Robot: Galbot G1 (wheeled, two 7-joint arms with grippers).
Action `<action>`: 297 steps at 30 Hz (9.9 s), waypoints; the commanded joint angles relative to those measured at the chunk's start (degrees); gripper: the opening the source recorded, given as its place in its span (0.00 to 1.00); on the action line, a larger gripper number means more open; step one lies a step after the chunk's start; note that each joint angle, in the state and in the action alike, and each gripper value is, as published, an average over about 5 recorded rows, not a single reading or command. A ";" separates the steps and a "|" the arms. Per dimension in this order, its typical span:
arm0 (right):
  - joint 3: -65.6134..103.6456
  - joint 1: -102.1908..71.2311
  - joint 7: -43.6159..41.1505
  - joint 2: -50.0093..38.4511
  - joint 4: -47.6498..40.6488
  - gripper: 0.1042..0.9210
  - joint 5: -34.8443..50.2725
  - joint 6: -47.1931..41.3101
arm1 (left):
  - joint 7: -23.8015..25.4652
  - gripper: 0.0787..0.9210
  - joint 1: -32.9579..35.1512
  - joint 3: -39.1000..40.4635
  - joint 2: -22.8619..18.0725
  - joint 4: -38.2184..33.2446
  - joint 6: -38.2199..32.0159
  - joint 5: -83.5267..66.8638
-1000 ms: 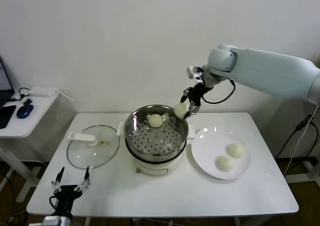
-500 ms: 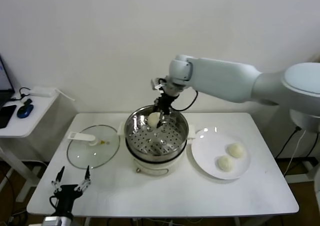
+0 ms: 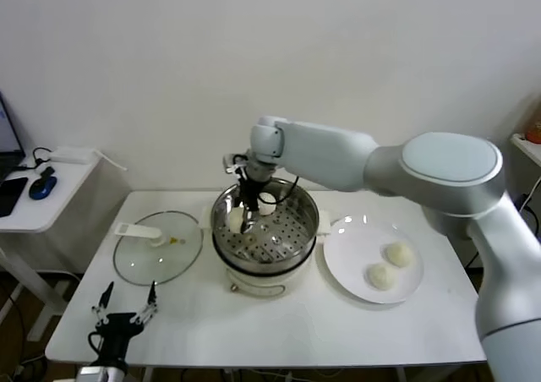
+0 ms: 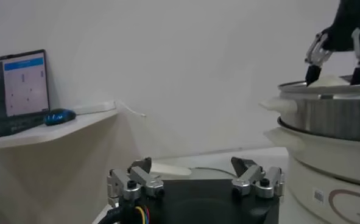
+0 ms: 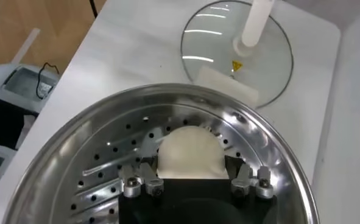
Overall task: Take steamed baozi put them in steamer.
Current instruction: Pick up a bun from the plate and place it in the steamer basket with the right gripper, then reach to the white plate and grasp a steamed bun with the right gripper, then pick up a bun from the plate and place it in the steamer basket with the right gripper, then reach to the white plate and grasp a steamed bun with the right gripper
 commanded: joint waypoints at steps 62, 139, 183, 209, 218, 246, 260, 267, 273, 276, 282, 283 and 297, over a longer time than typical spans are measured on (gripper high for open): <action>-8.99 15.23 -2.52 -53.14 34.33 0.88 -10.80 3.20 | -0.26 0.88 1.06 0.23 1.00 -2.11 -0.76 -1.37; 14.81 -21.41 -0.94 -43.54 18.85 0.77 -35.83 5.07 | -0.30 0.88 0.02 0.00 0.83 -0.11 -0.06 -1.08; 7.35 16.40 -4.28 -30.29 46.43 0.73 -48.32 31.09 | -0.19 0.88 -0.33 0.64 0.80 -0.50 1.27 0.97; 13.15 -3.35 -3.07 -16.01 39.37 0.72 -63.13 37.33 | -0.32 0.88 -0.21 -0.36 0.92 -0.52 2.02 1.33; 12.51 -4.11 -3.13 -17.77 40.95 0.73 -63.25 37.52 | -0.33 0.88 -0.31 -0.13 0.75 -0.33 2.07 1.68; 12.35 -5.51 -3.25 -19.40 40.82 0.73 -64.58 38.22 | -0.37 0.88 -1.10 0.16 0.81 0.22 2.26 2.31; 13.87 -6.10 -2.86 -19.11 38.48 0.88 -64.08 41.64 | -0.47 0.88 -1.32 0.44 0.38 0.41 2.45 2.79; 14.13 -3.37 -3.46 -20.18 38.16 0.88 -60.74 44.57 | -0.50 0.88 -1.34 0.34 0.46 0.41 2.45 2.71; 13.50 2.06 -4.04 -21.97 37.64 0.88 -56.28 45.96 | -0.51 0.88 -1.36 0.51 0.36 0.40 2.50 2.73; 13.04 5.33 -4.30 -23.65 37.57 0.88 -53.34 45.96 | -0.52 0.88 -1.41 0.58 0.30 0.37 2.51 2.75; 7.57 13.37 -3.85 -29.11 37.04 0.88 -43.27 38.76 | -0.54 0.88 -1.76 0.63 0.38 -0.11 2.85 2.70; 5.39 14.89 -3.58 -30.03 36.86 0.88 -39.76 35.92 | -0.57 0.88 -1.92 0.60 0.34 -0.28 3.01 2.60; -8.61 20.42 -1.38 -46.07 28.17 0.88 -5.48 6.08 | -0.48 0.88 -3.12 1.42 0.48 -1.26 3.63 1.95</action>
